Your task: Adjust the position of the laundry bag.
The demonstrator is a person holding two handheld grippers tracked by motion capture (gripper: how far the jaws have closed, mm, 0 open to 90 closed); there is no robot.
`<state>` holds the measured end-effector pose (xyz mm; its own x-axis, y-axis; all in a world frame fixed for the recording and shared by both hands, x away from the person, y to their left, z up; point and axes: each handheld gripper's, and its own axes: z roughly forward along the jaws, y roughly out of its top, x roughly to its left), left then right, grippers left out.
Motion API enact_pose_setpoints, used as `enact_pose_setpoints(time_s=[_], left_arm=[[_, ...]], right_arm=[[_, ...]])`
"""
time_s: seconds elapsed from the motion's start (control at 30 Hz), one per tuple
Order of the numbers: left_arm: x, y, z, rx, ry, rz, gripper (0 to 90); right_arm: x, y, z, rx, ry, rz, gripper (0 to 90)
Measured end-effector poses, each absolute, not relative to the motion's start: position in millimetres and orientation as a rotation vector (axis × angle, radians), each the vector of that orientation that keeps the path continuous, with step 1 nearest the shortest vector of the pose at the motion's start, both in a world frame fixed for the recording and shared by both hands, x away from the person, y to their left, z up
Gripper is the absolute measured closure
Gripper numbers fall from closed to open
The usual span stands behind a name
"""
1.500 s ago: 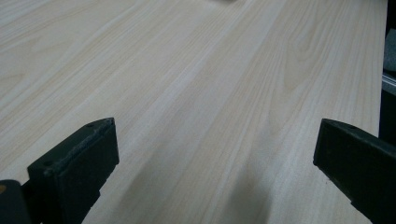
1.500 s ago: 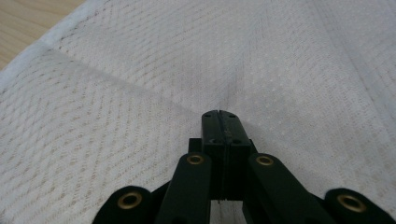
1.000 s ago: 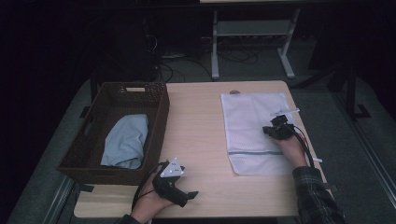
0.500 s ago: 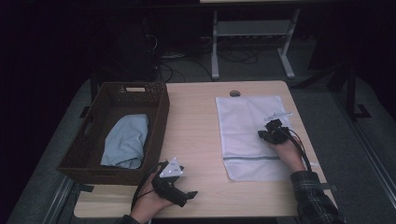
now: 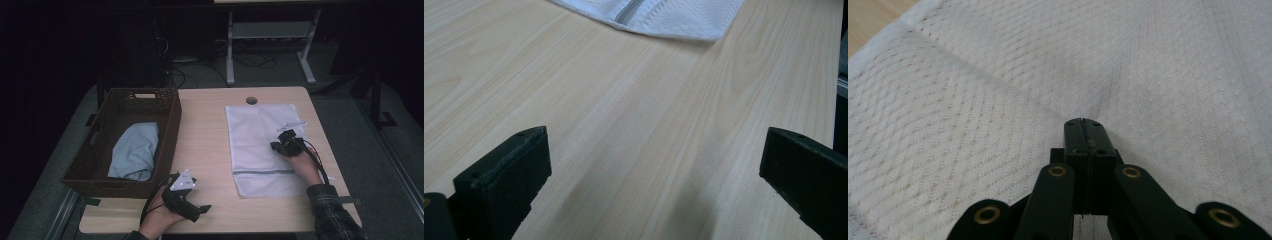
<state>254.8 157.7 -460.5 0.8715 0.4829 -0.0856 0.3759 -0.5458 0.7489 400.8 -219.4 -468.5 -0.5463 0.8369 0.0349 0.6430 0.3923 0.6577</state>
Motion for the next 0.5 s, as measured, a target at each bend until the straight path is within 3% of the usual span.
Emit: enact_pose_setpoints(time_s=[0.5], left_arm=[[255, 158, -460, 2.211, 0.615, 0.165, 0.1]], right_arm=[[396, -196, -467, 1.217, 2.415, 0.894, 89.8]])
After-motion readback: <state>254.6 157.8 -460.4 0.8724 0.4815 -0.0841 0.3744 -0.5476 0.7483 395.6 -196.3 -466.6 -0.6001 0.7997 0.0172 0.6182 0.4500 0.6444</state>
